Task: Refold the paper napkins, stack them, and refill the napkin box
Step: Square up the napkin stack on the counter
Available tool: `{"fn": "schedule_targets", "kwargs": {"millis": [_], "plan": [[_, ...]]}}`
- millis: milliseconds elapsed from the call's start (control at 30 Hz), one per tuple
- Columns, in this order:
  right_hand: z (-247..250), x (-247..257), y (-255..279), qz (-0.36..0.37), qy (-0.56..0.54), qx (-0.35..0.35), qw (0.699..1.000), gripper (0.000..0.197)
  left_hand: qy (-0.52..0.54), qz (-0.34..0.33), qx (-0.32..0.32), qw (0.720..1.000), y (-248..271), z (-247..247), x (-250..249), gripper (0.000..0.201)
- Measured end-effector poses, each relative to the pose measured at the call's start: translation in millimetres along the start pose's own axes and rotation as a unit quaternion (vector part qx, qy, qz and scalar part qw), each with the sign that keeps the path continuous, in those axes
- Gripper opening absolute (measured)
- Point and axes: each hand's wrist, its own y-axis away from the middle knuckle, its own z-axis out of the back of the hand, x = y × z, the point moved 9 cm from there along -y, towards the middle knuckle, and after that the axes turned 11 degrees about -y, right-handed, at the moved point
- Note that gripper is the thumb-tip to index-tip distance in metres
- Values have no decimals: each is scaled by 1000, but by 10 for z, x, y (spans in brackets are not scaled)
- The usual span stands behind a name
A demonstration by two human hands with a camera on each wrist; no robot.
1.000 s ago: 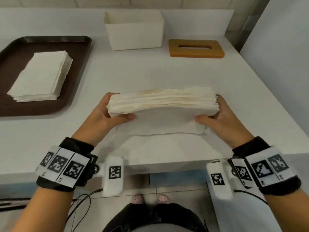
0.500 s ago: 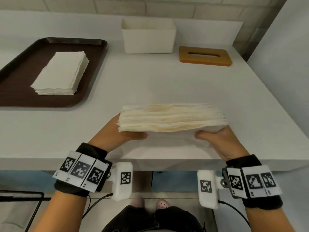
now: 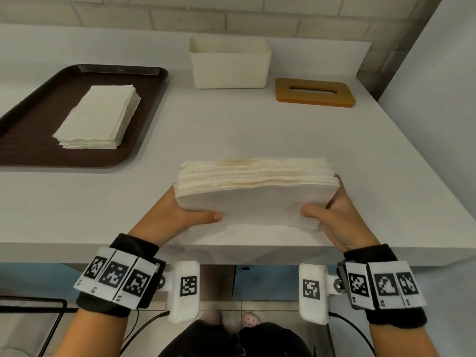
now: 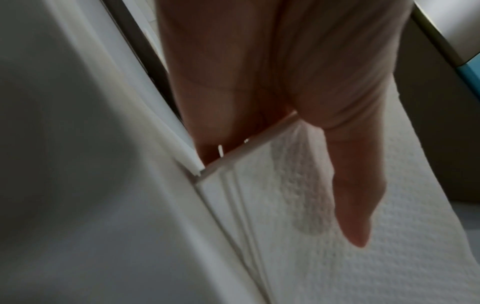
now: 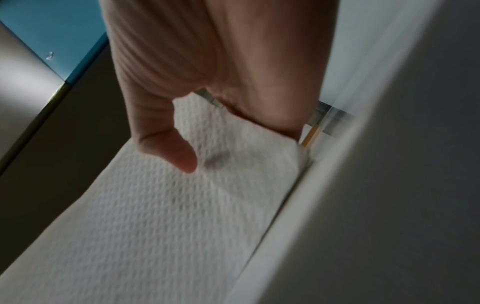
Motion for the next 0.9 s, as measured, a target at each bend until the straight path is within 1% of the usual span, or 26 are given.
{"fn": "schedule_targets", "kwargs": {"millis": [67,133,167,233,267,300,333,433,467,533,567,600,667,700,733,833,900], "plan": [[21,18,-8,7,-23,9,1000,71,2,-1,9,1000,15,-15,-18,54],[-7,6,2,0,-16,31,999,73,2,1,12,1000,13,-22,-18,55],[-27,-18,10,-13,-7,42,999,79,1,3,11,1000,10,-22,-15,54],[-41,-79,19,-37,6,49,998,111,1,10,7,1000,3,-17,6,51],[-33,-87,17,-37,1,45,998,119,1,13,8,1000,-1,-17,16,50],[-13,-91,6,-36,-6,39,999,120,-1,16,9,1000,-3,-20,26,48],[-6,-95,-3,-37,-11,43,998,116,-1,20,12,1000,-4,-24,47,46],[-75,-64,37,-45,-14,90,995,92,7,27,22,999,15,-10,89,45],[-83,-56,44,-42,-7,99,994,92,6,24,24,999,18,-3,96,45],[-84,-51,50,-45,-5,106,993,99,-2,18,35,999,16,-7,105,48],[-105,-39,60,-49,-2,115,992,96,-2,19,42,999,11,-16,107,49],[-133,-40,65,-53,2,130,990,87,1,23,50,998,3,-26,124,49],[-200,-16,77,-56,9,153,986,61,2,27,65,997,-19,-51,148,49],[-221,3,70,-56,10,155,986,55,-5,25,68,997,-39,-52,143,49],[-225,8,48,-53,9,155,986,54,-12,24,68,997,-59,-46,135,49],[-270,90,-66,-42,11,141,989,60,-31,9,68,997,-148,-1,32,50],[-305,246,-193,-33,22,140,989,52,-30,-6,54,998,-249,106,-87,48]]}}
